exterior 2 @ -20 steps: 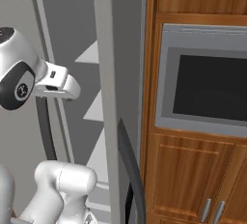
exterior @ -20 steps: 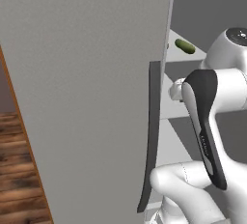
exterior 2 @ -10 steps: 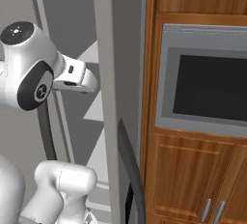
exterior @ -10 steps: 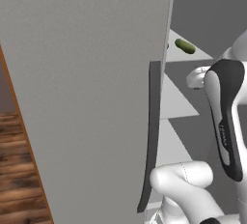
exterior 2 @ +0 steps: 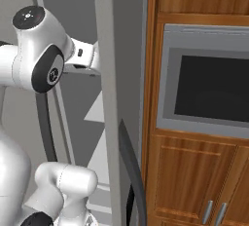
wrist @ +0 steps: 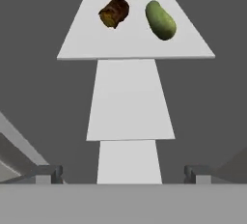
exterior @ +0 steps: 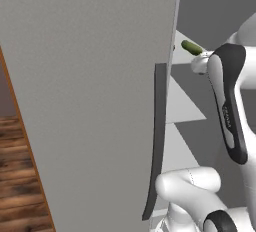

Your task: Take the sweet potato and cucumber out of the freezer and place them in the tupperware container on the counter. Then put the tupperware containing the vegetables back in the freezer.

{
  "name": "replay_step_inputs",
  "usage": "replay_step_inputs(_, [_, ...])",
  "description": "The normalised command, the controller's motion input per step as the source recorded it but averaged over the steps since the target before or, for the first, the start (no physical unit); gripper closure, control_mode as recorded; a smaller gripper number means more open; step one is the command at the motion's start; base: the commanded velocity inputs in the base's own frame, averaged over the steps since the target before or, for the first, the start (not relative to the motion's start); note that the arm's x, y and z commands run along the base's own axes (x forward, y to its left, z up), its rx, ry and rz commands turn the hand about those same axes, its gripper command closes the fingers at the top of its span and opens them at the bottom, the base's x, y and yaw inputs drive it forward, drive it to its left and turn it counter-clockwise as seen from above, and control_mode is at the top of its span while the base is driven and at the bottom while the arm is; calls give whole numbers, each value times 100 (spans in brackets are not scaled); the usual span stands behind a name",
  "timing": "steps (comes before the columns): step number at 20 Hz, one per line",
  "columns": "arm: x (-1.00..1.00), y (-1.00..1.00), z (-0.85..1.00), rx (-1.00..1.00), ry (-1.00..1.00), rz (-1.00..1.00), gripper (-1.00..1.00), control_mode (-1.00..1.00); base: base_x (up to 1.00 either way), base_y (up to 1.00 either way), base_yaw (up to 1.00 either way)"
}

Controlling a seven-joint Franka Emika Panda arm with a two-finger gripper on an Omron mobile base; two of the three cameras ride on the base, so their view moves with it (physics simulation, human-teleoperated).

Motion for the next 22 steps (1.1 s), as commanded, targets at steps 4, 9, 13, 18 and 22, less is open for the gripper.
replay_step_inputs(4, [54,-8,28,0,-2,0,-100,-100,0,0,0])
replay_step_inputs(9, [63,-9,19,-4,0,0,-100,-100,0,0,0])
replay_step_inputs(13, [70,-14,2,-8,0,-1,-100,-100,0,0,0])
replay_step_inputs(18, [66,-24,0,-7,0,-1,-100,-100,0,0,0])
replay_step_inputs(22, [62,-35,-2,-4,0,0,-100,-100,0,0,0])
